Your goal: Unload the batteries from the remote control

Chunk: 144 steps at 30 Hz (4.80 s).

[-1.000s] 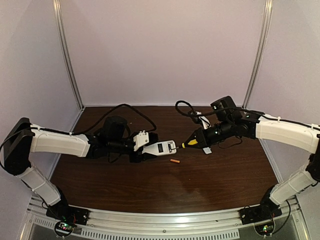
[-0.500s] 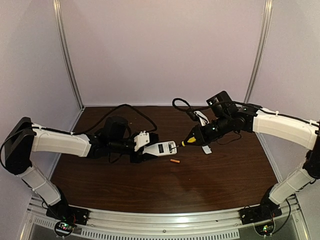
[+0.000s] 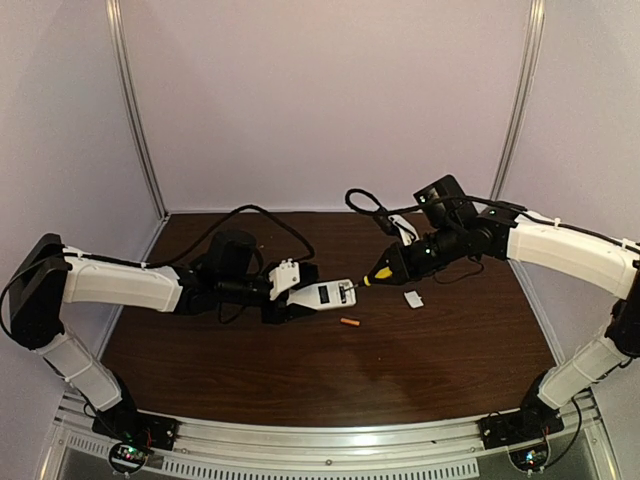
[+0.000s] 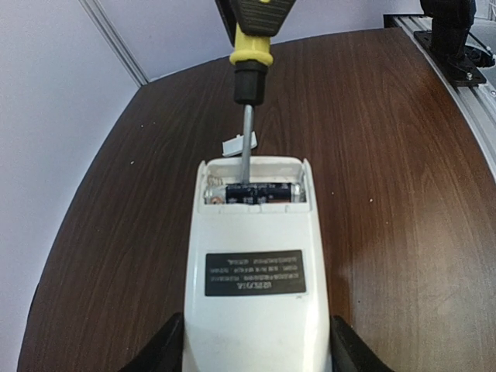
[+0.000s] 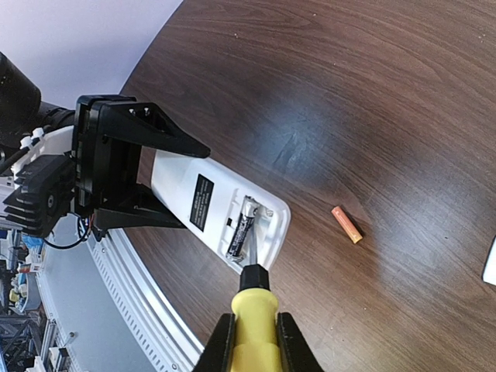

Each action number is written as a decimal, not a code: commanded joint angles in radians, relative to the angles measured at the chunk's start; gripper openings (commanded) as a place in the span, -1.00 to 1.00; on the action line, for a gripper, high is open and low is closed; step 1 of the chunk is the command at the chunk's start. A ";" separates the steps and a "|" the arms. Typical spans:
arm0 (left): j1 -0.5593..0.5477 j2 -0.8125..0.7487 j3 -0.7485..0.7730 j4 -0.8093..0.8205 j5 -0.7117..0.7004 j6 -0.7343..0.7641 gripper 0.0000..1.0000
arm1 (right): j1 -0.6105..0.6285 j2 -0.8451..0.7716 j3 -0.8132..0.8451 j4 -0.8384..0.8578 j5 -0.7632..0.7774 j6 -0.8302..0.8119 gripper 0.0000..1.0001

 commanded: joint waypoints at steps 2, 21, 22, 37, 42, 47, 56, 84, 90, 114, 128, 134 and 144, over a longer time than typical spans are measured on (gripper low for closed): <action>-0.010 0.002 0.037 0.052 0.067 0.012 -1.00 | -0.001 0.007 -0.033 0.063 -0.017 -0.005 -1.00; -0.008 0.008 0.040 0.054 0.158 -0.043 -1.00 | -0.001 -0.057 -0.153 0.097 0.007 -0.157 -1.00; -0.007 0.010 0.042 0.051 0.166 -0.043 -1.00 | -0.001 -0.062 -0.160 0.099 0.009 -0.161 -1.00; -0.006 0.014 0.054 0.033 0.130 -0.035 -1.00 | -0.001 -0.060 -0.153 0.043 0.051 -0.117 -1.00; -0.006 -0.006 0.037 0.074 0.053 -0.023 -1.00 | -0.001 -0.052 -0.142 0.015 0.022 -0.066 -1.00; -0.006 -0.016 0.029 0.092 0.013 -0.015 -1.00 | -0.004 -0.008 -0.119 -0.027 -0.039 0.012 -1.00; -0.009 -0.027 0.027 0.092 -0.026 0.005 -1.00 | -0.005 -0.006 -0.087 -0.054 -0.028 0.151 -1.00; -0.014 -0.037 0.014 0.114 0.054 -0.041 -1.00 | -0.002 -0.112 -0.266 0.182 -0.123 -0.035 -1.00; -0.013 -0.033 0.016 0.115 0.078 -0.054 -1.00 | -0.001 -0.145 -0.265 0.171 -0.128 -0.101 -1.00; 0.001 -0.010 0.029 0.103 0.157 -0.067 -1.00 | 0.001 -0.132 -0.206 0.032 0.017 -0.176 -1.00; -0.009 -0.023 0.014 0.101 -0.003 0.022 -1.00 | -0.008 0.000 -0.050 -0.038 0.020 0.044 -1.00; -0.022 -0.028 0.006 0.095 -0.048 0.056 -1.00 | -0.016 0.057 0.012 -0.061 0.035 0.081 -1.00; -0.033 -0.016 -0.007 0.084 -0.116 0.105 -1.00 | -0.017 0.127 0.033 -0.057 -0.015 0.083 -1.00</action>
